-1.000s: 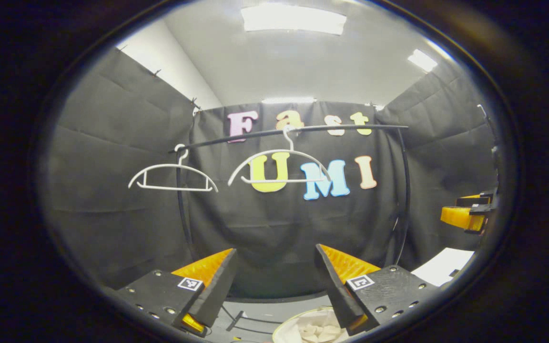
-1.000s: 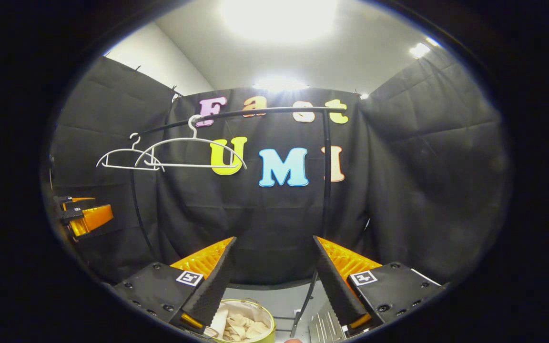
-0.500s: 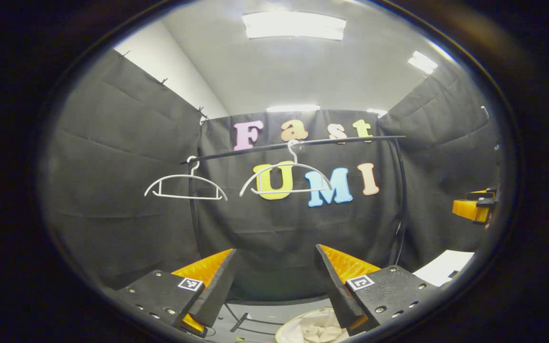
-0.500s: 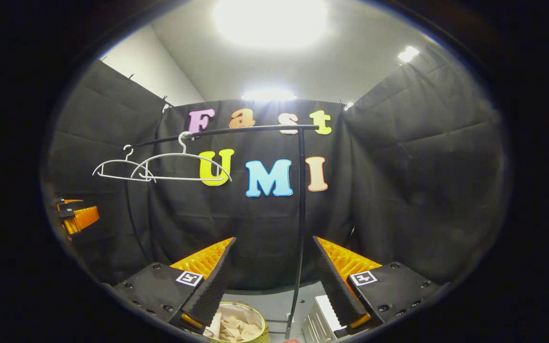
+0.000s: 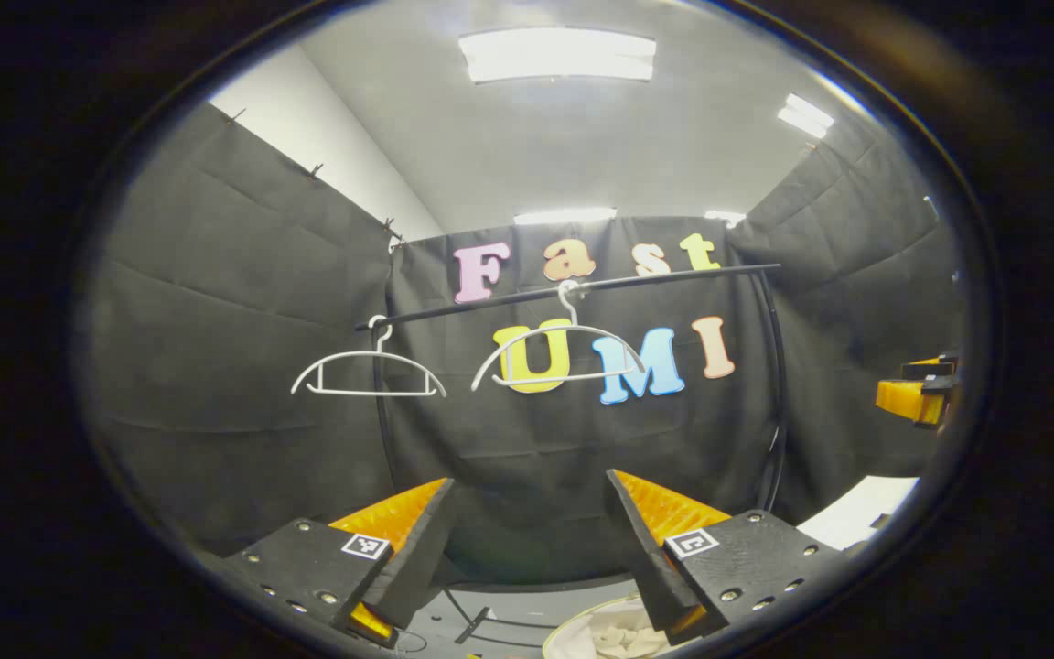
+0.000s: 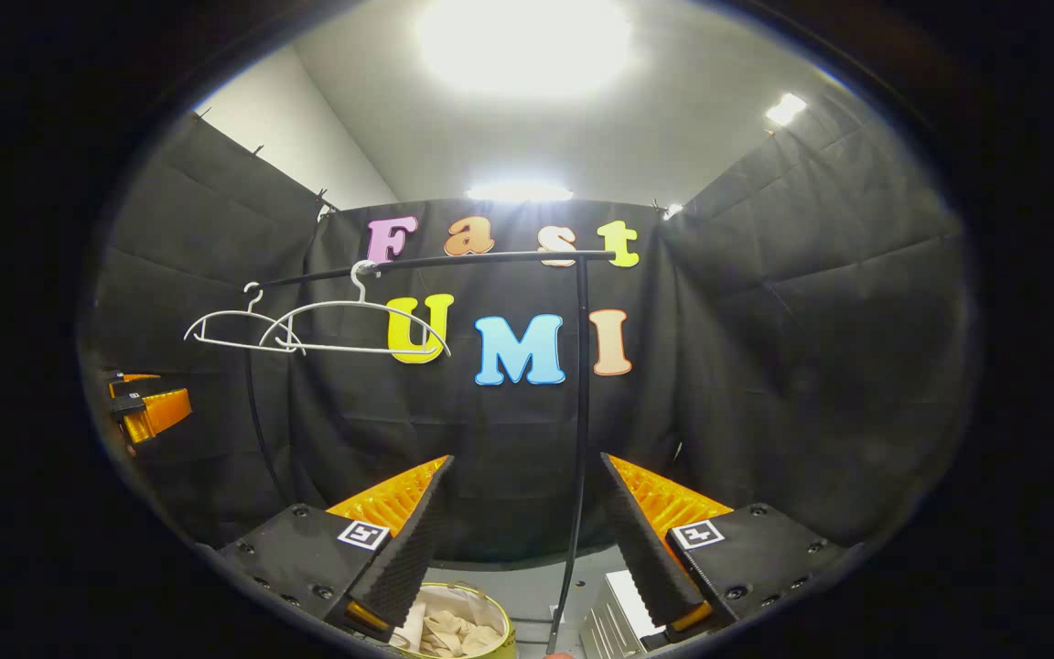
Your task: Grasp the clothes on the hanger with both hands and then place them into the laundry hamper below.
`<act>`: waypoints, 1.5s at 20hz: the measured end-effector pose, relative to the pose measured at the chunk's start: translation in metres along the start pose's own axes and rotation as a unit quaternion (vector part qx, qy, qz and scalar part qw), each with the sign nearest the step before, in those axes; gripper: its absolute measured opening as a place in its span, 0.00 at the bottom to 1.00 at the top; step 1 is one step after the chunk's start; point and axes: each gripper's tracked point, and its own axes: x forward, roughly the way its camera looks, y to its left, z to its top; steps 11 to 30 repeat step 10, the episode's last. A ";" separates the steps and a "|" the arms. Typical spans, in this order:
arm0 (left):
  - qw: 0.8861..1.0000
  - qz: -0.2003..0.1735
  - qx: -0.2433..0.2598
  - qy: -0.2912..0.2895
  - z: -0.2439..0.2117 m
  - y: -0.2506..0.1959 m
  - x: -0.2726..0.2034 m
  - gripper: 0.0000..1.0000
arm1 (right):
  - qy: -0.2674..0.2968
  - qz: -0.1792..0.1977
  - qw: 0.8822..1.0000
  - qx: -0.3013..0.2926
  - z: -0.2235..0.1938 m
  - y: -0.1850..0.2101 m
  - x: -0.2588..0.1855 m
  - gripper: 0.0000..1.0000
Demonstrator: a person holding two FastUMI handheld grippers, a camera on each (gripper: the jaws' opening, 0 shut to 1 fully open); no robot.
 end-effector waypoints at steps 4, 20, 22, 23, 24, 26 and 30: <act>1.000 -0.005 0.003 -0.003 0.003 -0.003 0.007 0.94 | 0.002 -0.005 1.000 0.005 -0.001 -0.003 0.005 0.94; 1.000 -0.009 0.002 -0.003 0.004 -0.006 0.014 0.94 | 0.000 -0.013 1.000 0.007 0.000 -0.009 0.009 0.96; 1.000 -0.009 0.002 -0.003 0.004 -0.006 0.014 0.94 | 0.000 -0.013 1.000 0.007 0.000 -0.009 0.009 0.96; 1.000 -0.009 0.002 -0.003 0.004 -0.006 0.014 0.94 | 0.000 -0.013 1.000 0.007 0.000 -0.009 0.009 0.96; 1.000 -0.009 0.002 -0.003 0.004 -0.006 0.014 0.94 | 0.000 -0.013 1.000 0.007 0.000 -0.009 0.009 0.96; 1.000 -0.009 0.002 -0.003 0.004 -0.006 0.014 0.94 | 0.000 -0.013 1.000 0.007 0.000 -0.009 0.009 0.96; 1.000 -0.009 0.002 -0.003 0.004 -0.006 0.014 0.94 | 0.000 -0.013 1.000 0.007 0.000 -0.009 0.009 0.96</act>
